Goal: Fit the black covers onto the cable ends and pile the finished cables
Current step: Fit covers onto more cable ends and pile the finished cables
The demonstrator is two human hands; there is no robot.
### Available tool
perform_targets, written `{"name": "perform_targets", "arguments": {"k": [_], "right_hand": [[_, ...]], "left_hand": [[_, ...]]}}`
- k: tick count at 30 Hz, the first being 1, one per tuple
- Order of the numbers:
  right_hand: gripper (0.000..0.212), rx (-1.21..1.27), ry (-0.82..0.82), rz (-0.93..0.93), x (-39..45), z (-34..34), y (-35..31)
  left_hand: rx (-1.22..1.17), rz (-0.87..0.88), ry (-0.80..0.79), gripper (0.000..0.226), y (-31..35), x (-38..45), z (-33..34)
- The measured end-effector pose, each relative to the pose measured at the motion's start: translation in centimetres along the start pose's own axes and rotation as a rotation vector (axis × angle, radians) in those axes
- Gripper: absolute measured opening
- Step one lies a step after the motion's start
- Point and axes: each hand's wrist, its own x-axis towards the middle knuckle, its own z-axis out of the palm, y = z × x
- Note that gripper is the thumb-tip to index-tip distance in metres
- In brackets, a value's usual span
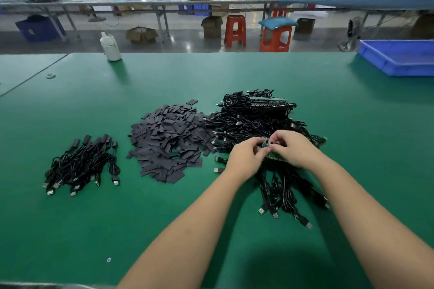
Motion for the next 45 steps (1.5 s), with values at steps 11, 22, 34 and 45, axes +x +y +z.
{"name": "perform_targets", "arguments": {"k": [11, 22, 34, 45], "right_hand": [[0.018, -0.022, 0.023, 0.036, -0.4, 0.3, -1.5], [0.026, -0.194, 0.076, 0.139, 0.6, 0.9, -2.6], [0.031, 0.138, 0.094, -0.048, -1.4, -0.1, -1.7], [0.015, 0.476, 0.032, -0.069, -2.1, 6.1, -6.8]], "left_hand": [[0.104, -0.122, 0.034, 0.039, 0.6, -0.2, 0.4], [0.17, -0.146, 0.215, 0.037, 1.2, -0.6, 1.8], [-0.262, 0.029, -0.016, 0.022, -2.1, -1.3, -6.5], [-0.687, -0.09, 0.058, 0.027, -3.9, -2.3, -8.1]]}}
